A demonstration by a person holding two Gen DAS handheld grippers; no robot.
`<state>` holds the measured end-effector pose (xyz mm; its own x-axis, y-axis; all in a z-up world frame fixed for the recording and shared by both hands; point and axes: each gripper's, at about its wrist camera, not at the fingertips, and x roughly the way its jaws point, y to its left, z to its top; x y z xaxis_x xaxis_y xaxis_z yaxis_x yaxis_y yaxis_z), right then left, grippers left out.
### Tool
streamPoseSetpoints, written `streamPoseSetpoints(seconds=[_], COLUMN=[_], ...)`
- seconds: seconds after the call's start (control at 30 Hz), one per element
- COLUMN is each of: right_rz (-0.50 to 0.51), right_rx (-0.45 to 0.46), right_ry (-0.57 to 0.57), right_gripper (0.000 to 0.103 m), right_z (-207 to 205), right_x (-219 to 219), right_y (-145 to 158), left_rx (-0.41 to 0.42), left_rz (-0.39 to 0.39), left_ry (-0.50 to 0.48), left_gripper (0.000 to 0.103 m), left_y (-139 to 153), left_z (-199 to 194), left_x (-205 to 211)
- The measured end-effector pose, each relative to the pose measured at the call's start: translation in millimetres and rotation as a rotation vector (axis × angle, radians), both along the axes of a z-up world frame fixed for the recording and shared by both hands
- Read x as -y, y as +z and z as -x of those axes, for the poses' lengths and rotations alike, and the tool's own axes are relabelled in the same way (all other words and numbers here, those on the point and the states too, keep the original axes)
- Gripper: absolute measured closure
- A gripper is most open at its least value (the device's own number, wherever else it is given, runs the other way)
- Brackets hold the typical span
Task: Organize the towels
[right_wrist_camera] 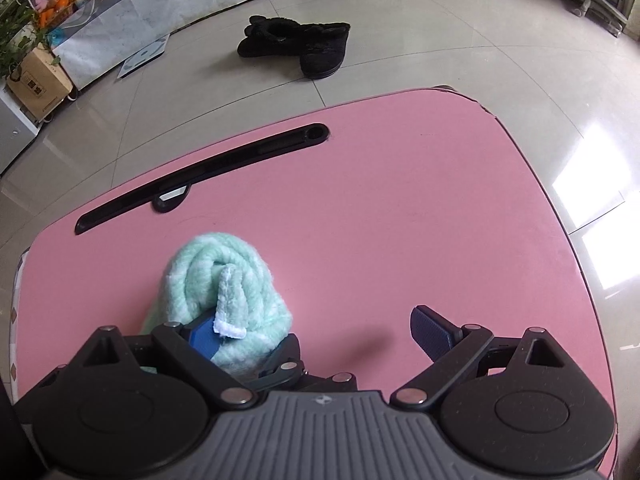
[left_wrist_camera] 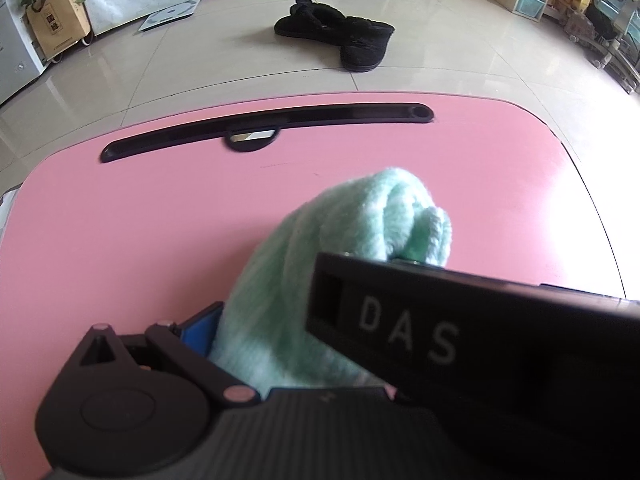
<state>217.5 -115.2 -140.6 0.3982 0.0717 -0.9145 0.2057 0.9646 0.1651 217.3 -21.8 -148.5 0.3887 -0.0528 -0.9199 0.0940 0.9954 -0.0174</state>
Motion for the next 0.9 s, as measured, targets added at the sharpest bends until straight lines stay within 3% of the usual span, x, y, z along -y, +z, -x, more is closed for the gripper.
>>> streamPoseSetpoints(seconds=[0.9], right_rz=[-0.011], right_rx=[-0.004], right_ry=[-0.156], right_gripper=[0.007], right_z=[16], right_x=[72], right_y=[0], left_rx=[-0.006], left_rz=[-0.009], left_ry=[-0.126], left_gripper=[0.000], left_y=[-2], left_z=[4], left_x=[71])
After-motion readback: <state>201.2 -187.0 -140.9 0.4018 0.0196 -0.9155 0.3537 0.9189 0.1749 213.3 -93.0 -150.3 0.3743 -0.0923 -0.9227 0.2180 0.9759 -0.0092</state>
